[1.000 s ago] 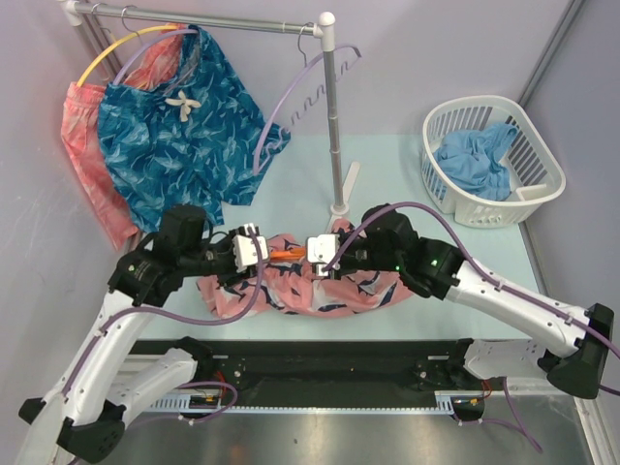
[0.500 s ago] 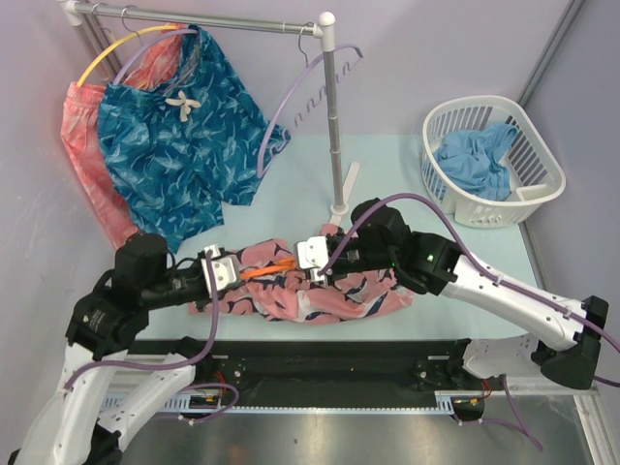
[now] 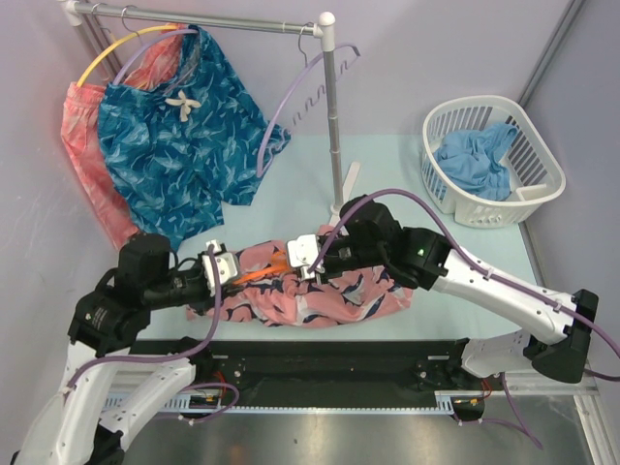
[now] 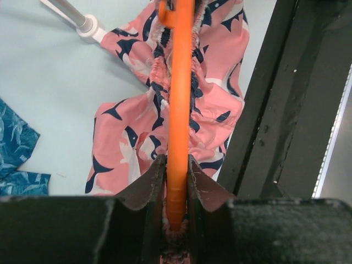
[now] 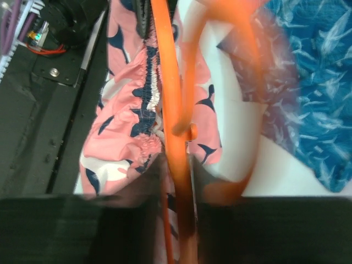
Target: Place the shorts on the hanger
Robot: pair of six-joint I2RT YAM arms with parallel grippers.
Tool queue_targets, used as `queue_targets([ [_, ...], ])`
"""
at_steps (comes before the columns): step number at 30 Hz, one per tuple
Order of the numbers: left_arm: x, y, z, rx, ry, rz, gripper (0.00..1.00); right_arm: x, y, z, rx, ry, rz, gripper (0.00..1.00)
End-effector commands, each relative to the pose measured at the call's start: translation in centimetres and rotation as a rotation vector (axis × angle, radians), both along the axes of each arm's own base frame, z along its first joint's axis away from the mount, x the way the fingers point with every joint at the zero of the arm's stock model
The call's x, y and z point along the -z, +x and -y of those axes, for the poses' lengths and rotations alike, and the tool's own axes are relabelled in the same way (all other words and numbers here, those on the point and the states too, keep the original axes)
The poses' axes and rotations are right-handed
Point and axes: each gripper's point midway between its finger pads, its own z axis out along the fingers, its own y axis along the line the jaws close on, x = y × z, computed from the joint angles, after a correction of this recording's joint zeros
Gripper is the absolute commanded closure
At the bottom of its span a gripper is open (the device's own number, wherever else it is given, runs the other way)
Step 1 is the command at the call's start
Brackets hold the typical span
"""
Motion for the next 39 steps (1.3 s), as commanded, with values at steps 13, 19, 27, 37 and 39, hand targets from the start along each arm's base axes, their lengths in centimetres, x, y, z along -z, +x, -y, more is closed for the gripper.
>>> queue_targets([
  [13, -3.1, 0.3, 1.0, -0.031, -0.12, -0.011, 1.0, -1.2, 5.3, 8.2, 0.213, -0.077, 0.012, 0.57],
  [19, -3.1, 0.5, 0.5, -0.086, -0.136, -0.013, 1.0, -0.4, 5.9, 9.2, 0.239, -0.113, 0.038, 0.58],
  [27, -2.6, 2.0, -1.4, -0.251, -0.146, 0.007, 1.0, -2.4, 7.9, 9.9, 0.329, -0.033, 0.053, 0.31],
  [37, -2.0, 7.5, -8.8, -0.754, -0.03, 0.106, 1.0, -8.4, 7.1, 9.5, 0.384, 0.179, 0.111, 0.0],
  [39, -2.6, 8.9, -10.7, -0.883, -0.018, 0.125, 1.0, -8.3, 7.2, 9.7, 0.394, 0.175, 0.107, 0.0],
])
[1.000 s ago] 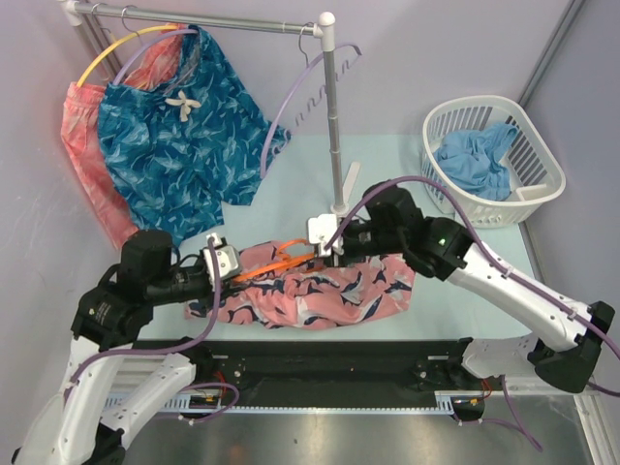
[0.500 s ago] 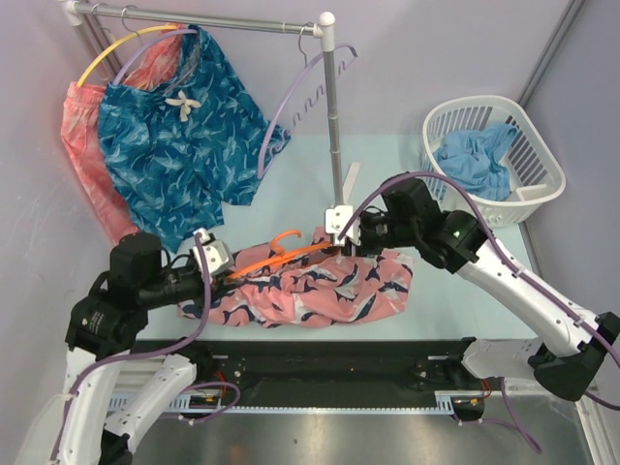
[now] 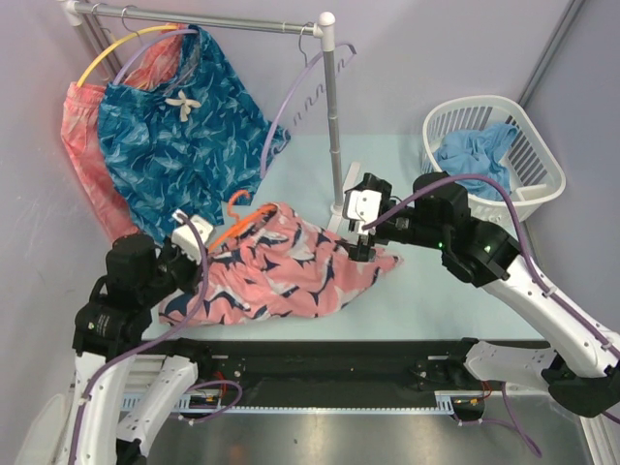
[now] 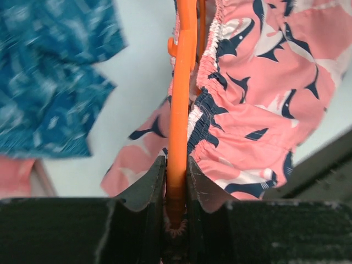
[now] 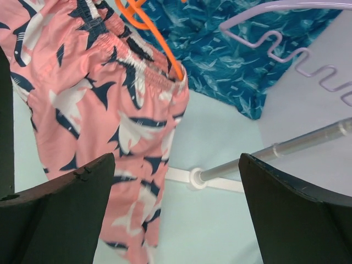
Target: Place the shorts on the hanger
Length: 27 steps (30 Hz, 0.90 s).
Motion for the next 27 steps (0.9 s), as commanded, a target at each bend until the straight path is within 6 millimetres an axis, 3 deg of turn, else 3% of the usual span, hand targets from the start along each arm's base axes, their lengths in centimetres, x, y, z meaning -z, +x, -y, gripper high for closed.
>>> queue_targets([
  [1, -3.7, 4.3, -4.5, -0.332, 0.015, 0.13, 1.0, -2.4, 0.7, 0.6, 0.055, 0.071, 0.033, 0.0],
  [5, -6.1, 6.7, -6.3, -0.441, 0.035, 0.169, 1.0, -2.5, 0.7, 1.2, 0.073, 0.078, 0.023, 0.0],
  [6, -8.1, 7.1, -6.5, -0.455, 0.023, 0.214, 1.0, -2.5, 0.6, 1.3, 0.077, 0.077, 0.02, 0.0],
  [8, -9.4, 8.8, -7.2, -0.474, 0.034, 0.216, 1.0, -2.7, 0.6, 1.7, 0.088, 0.085, 0.023, 0.0],
  [9, -11.7, 9.3, -7.4, -0.481, 0.025, 0.252, 1.0, -2.8, 0.5, 1.8, 0.09, 0.084, 0.022, 0.0],
  [11, -12.5, 11.4, -7.9, -0.49, 0.024, 0.218, 1.0, -3.0, 0.3, 2.1, 0.1, 0.091, 0.019, 0.0],
  [12, -15.0, 11.3, -7.4, -0.46, -0.003, 0.251, 1.0, -3.0, 0.2, 2.3, 0.102, 0.092, 0.014, 0.0],
  [14, -15.7, 13.2, -6.8, -0.424, -0.018, 0.228, 1.0, -2.9, 0.0, 2.5, 0.106, 0.093, 0.004, 0.0],
  [15, -17.8, 13.2, -6.5, -0.413, -0.032, 0.27, 1.0, -2.9, -0.2, 2.6, 0.109, 0.092, -0.001, 0.0],
  [17, -18.3, 15.0, -5.8, -0.382, -0.054, 0.251, 1.0, -2.9, -0.3, 2.8, 0.116, 0.095, -0.004, 0.0],
  [18, -20.1, 15.2, -5.6, -0.375, -0.071, 0.283, 1.0, -3.1, -0.4, 3.0, 0.119, 0.097, -0.002, 0.0],
  [27, -26.2, 19.5, -4.5, -0.36, -0.208, 0.431, 1.0, -3.2, -0.4, 3.5, 0.145, 0.107, -0.013, 0.0],
])
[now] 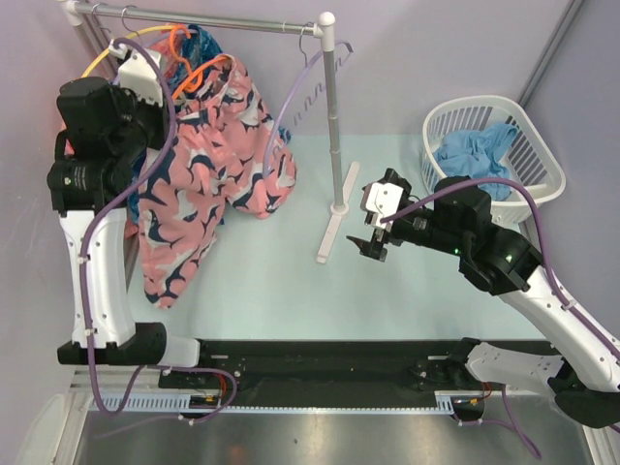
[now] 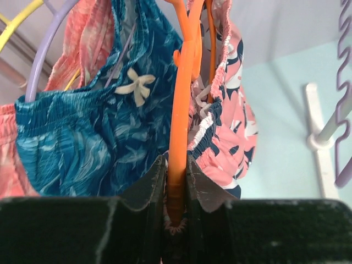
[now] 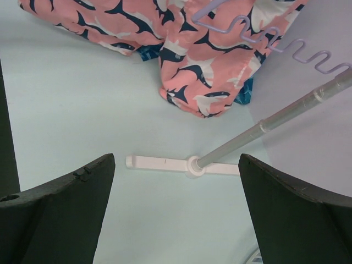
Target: Place the shorts on the hanger
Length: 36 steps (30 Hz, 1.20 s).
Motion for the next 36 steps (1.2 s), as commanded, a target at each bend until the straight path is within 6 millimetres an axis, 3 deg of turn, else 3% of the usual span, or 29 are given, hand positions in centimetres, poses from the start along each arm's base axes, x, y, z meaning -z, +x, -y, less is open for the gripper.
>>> queue_targets([
  [1, -6.1, 1.2, 0.6, 0.014, -0.082, 0.191, 1.0, -1.1, -0.2, 0.8, 0.034, 0.032, 0.005, 0.0],
  [3, -7.0, 1.9, 0.2, -0.009, -0.073, 0.217, 1.0, -0.9, -0.1, 1.0, 0.039, 0.026, -0.002, 0.0],
  [11, -6.9, 5.8, -0.5, -0.047, -0.058, 0.237, 1.0, -0.4, 0.3, 1.4, 0.062, 0.011, -0.014, 0.0],
  [16, -5.5, 8.4, -1.0, -0.069, -0.034, 0.215, 1.0, -0.2, 0.5, 1.6, 0.079, 0.009, -0.027, 0.0],
  [17, -4.9, 9.1, -2.4, -0.106, -0.031, 0.204, 1.0, -0.1, 0.6, 1.7, 0.084, 0.007, -0.032, 0.0],
  [30, -0.9, 12.6, -7.0, -0.182, -0.024, 0.114, 0.99, 0.0, 1.6, 2.6, 0.151, 0.054, -0.078, 0.0],
  [31, -0.7, 12.7, -7.2, -0.183, -0.026, 0.105, 0.94, -0.2, 1.7, 2.8, 0.159, 0.064, -0.08, 0.0],
  [32, -0.8, 12.5, -7.6, -0.187, -0.032, 0.103, 0.78, -0.1, 1.7, 2.9, 0.163, 0.069, -0.09, 0.0],
  [34, -0.5, 11.9, -7.0, -0.135, -0.059, 0.081, 0.57, -0.2, 1.8, 3.2, 0.175, 0.075, -0.093, 0.0],
  [35, -0.6, 11.4, -7.3, -0.133, -0.069, 0.079, 0.27, -0.1, 1.8, 3.4, 0.178, 0.076, -0.097, 0.0],
  [36, -0.4, 11.1, -6.9, -0.106, -0.081, 0.07, 0.18, -0.1, 1.8, 3.5, 0.183, 0.077, -0.102, 0.0],
])
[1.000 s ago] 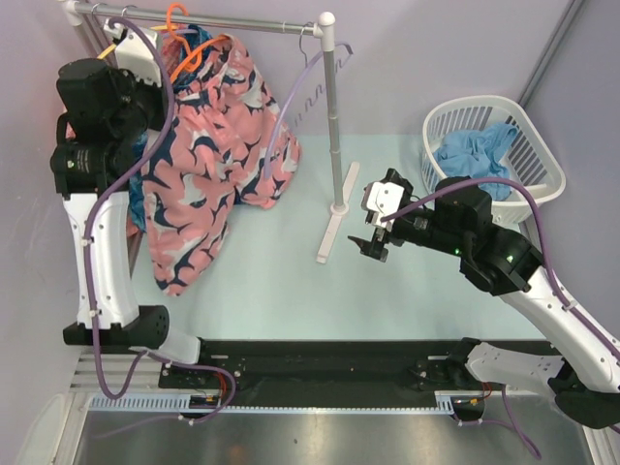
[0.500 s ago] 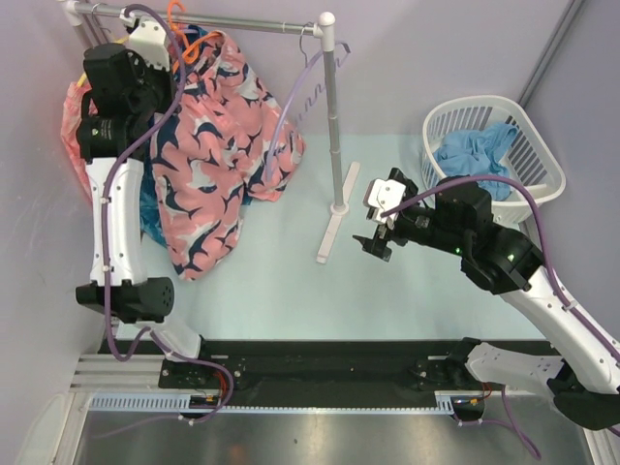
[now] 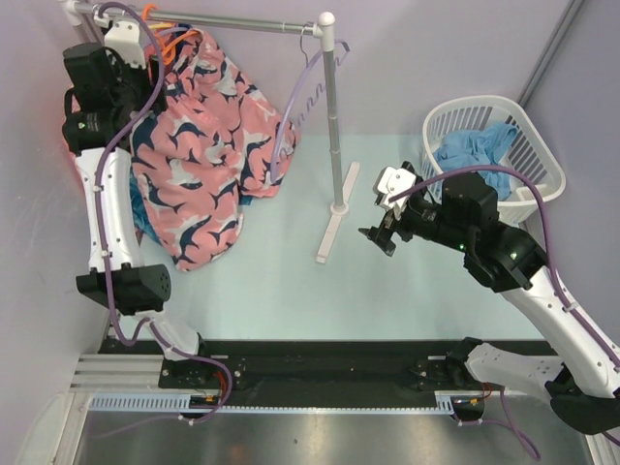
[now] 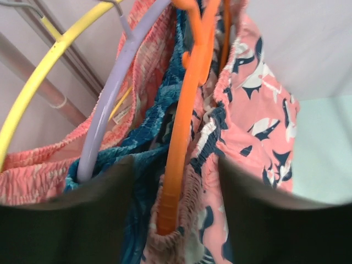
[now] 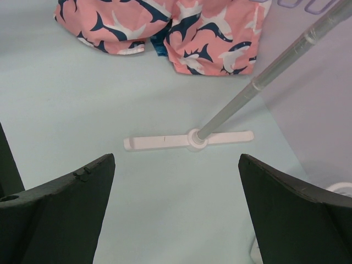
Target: Place the shorts on the hanger
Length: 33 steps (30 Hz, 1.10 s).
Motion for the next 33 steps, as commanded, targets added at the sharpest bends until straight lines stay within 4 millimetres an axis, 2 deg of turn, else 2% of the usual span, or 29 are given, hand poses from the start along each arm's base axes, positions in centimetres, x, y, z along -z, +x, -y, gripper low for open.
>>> queue_targets([
  [1, -2.7, -2.5, 0.6, 0.073, -0.049, 0.056, 0.1, -1.4, -0.1, 0.8, 0.034, 0.067, 0.004, 0.0],
  [3, -3.0, -3.7, 0.3, 0.071, -0.062, 0.052, 0.0, -1.3, 0.0, 1.1, 0.048, 0.076, -0.004, 0.0],
  [7, -5.9, -8.1, -1.0, 0.02, -0.062, 0.124, 0.0, -1.4, -0.1, 2.0, 0.074, 0.099, -0.009, 0.0],
  [10, -7.3, -10.5, -1.6, -0.024, -0.037, 0.165, 0.0, -1.6, -0.1, 3.0, 0.106, 0.121, -0.013, 0.0],
  [11, -8.4, -12.1, -1.4, -0.035, -0.021, 0.193, 0.0, -1.7, -0.1, 3.2, 0.115, 0.128, -0.014, 0.0],
  [12, -8.7, -12.7, -1.4, -0.043, -0.014, 0.2, 0.0, -1.6, 0.2, 3.7, 0.137, 0.132, -0.015, 0.0],
  [15, -8.6, -15.2, 0.4, 0.02, -0.006, 0.193, 0.0, -1.3, 0.4, 5.0, 0.194, 0.155, -0.032, 0.0],
  [16, -7.9, -15.5, 1.2, 0.063, -0.01, 0.167, 0.0, -1.2, 0.4, 5.4, 0.211, 0.161, -0.04, 0.0],
  [18, -5.5, -17.1, 4.1, 0.208, -0.049, 0.082, 0.0, -1.0, 0.3, 6.7, 0.265, 0.194, -0.062, 0.0],
  [19, -4.5, -17.7, 5.0, 0.249, -0.07, 0.052, 0.0, -0.1, 0.4, 7.1, 0.288, 0.2, -0.088, 0.0],
  [20, -3.2, -18.7, 6.3, 0.304, -0.1, 0.013, 0.0, 0.4, 0.2, 7.5, 0.313, 0.228, -0.126, 0.0],
  [21, -3.0, -20.6, 7.1, 0.33, -0.087, 0.022, 0.0, 0.5, -0.3, 7.8, 0.312, 0.246, -0.134, 0.0],
  [22, 0.5, -20.7, 7.2, 0.344, -0.1, -0.054, 0.0, 1.8, -0.1, 8.4, 0.347, 0.248, -0.163, 0.0],
  [23, 2.0, -21.1, 7.3, 0.348, -0.102, -0.079, 0.0, 2.0, -0.1, 8.8, 0.364, 0.267, -0.164, 0.0],
  [24, 4.9, -22.2, 7.7, 0.356, -0.108, -0.124, 0.0, 2.1, -0.5, 9.1, 0.377, 0.301, -0.174, 0.0],
  [26, 7.9, -23.2, 8.0, 0.364, -0.128, -0.192, 0.0, 3.7, -0.3, 9.6, 0.407, 0.309, -0.21, 0.0],
  [27, 8.9, -23.6, 7.8, 0.348, -0.126, -0.209, 0.0, 4.0, -0.7, 9.7, 0.41, 0.324, -0.222, 0.0],
  [28, 10.7, -24.3, 7.8, 0.335, -0.133, -0.241, 0.0, 4.4, -0.7, 9.8, 0.417, 0.329, -0.232, 0.0],
  [29, 11.2, -24.5, 7.7, 0.324, -0.124, -0.233, 0.0, 5.5, -0.5, 10.0, 0.431, 0.328, -0.251, 0.0],
  [30, 13.1, -24.7, 7.3, 0.303, -0.123, -0.264, 0.0, 6.0, -0.6, 10.0, 0.44, 0.332, -0.263, 0.0],
  [32, 13.9, -25.1, 7.1, 0.287, -0.105, -0.254, 0.0, 7.4, -0.6, 10.3, 0.463, 0.333, -0.284, 0.0],
  [33, 15.4, -25.2, 7.1, 0.286, -0.112, -0.286, 0.0, 7.9, -0.4, 10.5, 0.48, 0.333, -0.293, 0.0],
])
